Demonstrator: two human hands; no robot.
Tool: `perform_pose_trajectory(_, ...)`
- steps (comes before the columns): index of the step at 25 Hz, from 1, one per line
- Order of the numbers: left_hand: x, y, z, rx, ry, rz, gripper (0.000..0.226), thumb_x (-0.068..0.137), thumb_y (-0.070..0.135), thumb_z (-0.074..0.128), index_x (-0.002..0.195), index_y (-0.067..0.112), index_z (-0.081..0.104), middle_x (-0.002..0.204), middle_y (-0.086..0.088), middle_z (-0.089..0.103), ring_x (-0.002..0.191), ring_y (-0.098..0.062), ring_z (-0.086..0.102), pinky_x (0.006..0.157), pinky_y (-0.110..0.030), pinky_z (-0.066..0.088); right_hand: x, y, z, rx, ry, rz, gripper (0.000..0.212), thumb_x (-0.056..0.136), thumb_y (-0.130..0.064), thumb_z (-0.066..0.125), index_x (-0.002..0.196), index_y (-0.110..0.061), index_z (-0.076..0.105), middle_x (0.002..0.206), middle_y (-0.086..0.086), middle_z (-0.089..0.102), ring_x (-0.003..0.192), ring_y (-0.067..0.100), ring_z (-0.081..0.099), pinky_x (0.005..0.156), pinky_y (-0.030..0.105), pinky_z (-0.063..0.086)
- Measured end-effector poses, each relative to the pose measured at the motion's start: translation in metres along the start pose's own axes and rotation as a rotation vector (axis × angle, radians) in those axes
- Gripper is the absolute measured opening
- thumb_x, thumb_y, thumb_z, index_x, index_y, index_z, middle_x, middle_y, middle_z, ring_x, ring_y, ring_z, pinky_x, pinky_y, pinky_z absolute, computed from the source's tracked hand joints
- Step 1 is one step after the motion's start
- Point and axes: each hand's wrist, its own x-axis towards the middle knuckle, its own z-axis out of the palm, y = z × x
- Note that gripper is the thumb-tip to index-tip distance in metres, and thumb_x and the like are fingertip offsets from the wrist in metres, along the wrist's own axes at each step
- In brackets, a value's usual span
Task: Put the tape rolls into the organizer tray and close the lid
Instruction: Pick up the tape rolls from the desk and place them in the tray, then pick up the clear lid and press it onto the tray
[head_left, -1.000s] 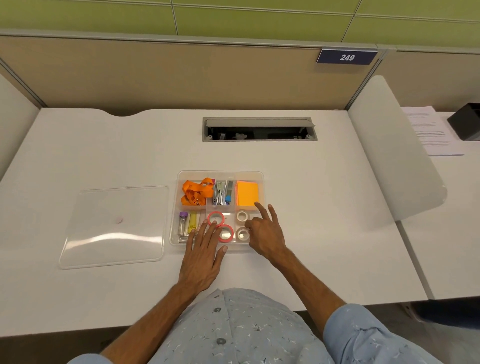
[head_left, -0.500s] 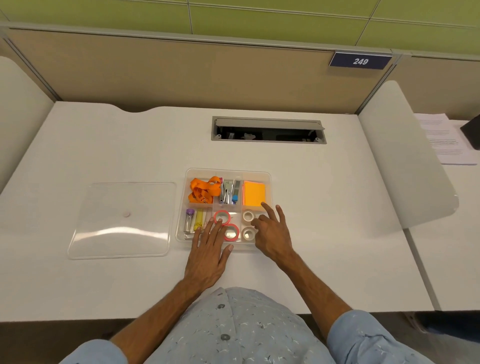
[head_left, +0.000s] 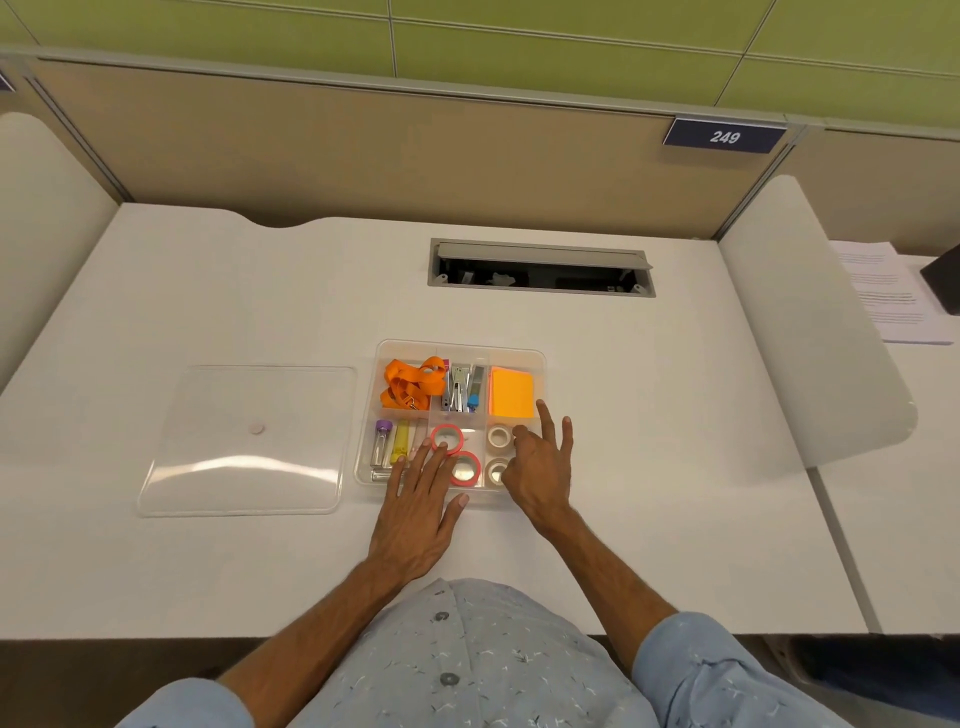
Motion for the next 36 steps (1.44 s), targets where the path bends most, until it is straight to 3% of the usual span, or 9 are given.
perform_pose_trajectory(2,0.0,0.0,0.0,0.003,-0.006,-0.007,0.07,0.111,0.06,0.034,0.169,0.02,0.033,0.176,-0.007,0.033,0.164,-0.029,0.025,0.131,-0.06,0.022,0.001,0.001,0.004,-0.003,0.009,0.005,0.035,0.076,-0.026,0.087,0.108,-0.014,0.077,0.126,0.01,0.076,0.154,0.03,0.036,0.128,0.055,0.001)
perform_pose_trajectory(9,0.001,0.0,-0.002,0.0,-0.029,-0.015,0.071,0.112,0.062,0.03,0.171,0.023,0.026,0.179,-0.004,0.024,0.167,-0.026,0.016,0.134,-0.056,0.01,0.005,0.007,-0.001,-0.06,0.001,-0.012,0.024,0.076,-0.017,0.084,0.099,-0.011,0.077,0.119,0.014,0.078,0.15,0.031,0.043,0.128,0.057,0.008)
perform_pose_trajectory(13,0.001,0.002,-0.006,-0.055,-0.034,-0.021,0.074,0.111,0.066,0.025,0.173,0.024,0.019,0.181,-0.001,0.014,0.168,-0.022,0.006,0.134,-0.054,0.002,0.007,0.007,-0.008,0.005,0.047,-0.003,0.028,0.078,-0.017,0.083,0.104,-0.012,0.077,0.116,0.013,0.079,0.142,0.034,0.052,0.124,0.062,0.024)
perform_pose_trajectory(16,0.002,-0.003,-0.015,-0.128,-0.001,-0.015,0.075,0.111,0.067,0.02,0.172,0.022,0.022,0.179,-0.003,0.021,0.166,-0.023,0.014,0.133,-0.051,0.003,0.014,-0.001,-0.013,0.035,0.084,-0.019,0.029,0.078,-0.011,0.078,0.106,-0.016,0.075,0.115,0.008,0.079,0.139,0.033,0.054,0.121,0.061,0.028)
perform_pose_trajectory(19,0.001,-0.018,-0.026,-0.149,0.037,-0.049,0.073,0.113,0.063,0.024,0.173,0.023,0.016,0.18,-0.001,0.017,0.168,-0.019,0.009,0.136,-0.05,0.003,0.025,-0.026,-0.017,0.088,0.098,-0.063,0.038,0.078,-0.006,0.071,0.114,-0.017,0.074,0.122,0.007,0.076,0.142,0.032,0.05,0.12,0.061,0.03)
perform_pose_trajectory(25,-0.012,-0.074,-0.059,-0.11,0.158,-0.088,0.068,0.115,0.046,0.036,0.173,0.019,0.016,0.181,-0.003,0.015,0.168,-0.019,0.01,0.136,-0.053,0.005,0.038,-0.113,-0.002,0.171,0.044,-0.329,0.049,0.078,-0.008,0.066,0.127,-0.018,0.068,0.134,0.005,0.069,0.141,0.031,0.049,0.118,0.06,0.035)
perform_pose_trajectory(31,-0.059,-0.147,-0.077,-0.137,0.206,-0.352,0.072,0.114,0.049,0.034,0.174,0.018,0.006,0.182,0.0,0.009,0.168,-0.015,0.006,0.136,-0.047,0.003,0.03,-0.195,0.04,0.115,-0.129,-0.658,0.051,0.086,-0.011,0.066,0.137,-0.013,0.063,0.147,0.008,0.061,0.151,0.032,0.038,0.123,0.059,0.029)
perform_pose_trajectory(36,-0.098,-0.202,-0.081,-0.103,0.153,-0.417,0.073,0.113,0.054,0.028,0.174,0.022,0.004,0.182,-0.004,0.012,0.168,-0.021,0.009,0.136,-0.051,0.006,0.012,-0.244,0.072,0.116,-0.285,-0.708,0.056,0.087,-0.003,0.073,0.142,-0.005,0.06,0.149,0.018,0.059,0.139,0.037,0.054,0.118,0.05,0.044)
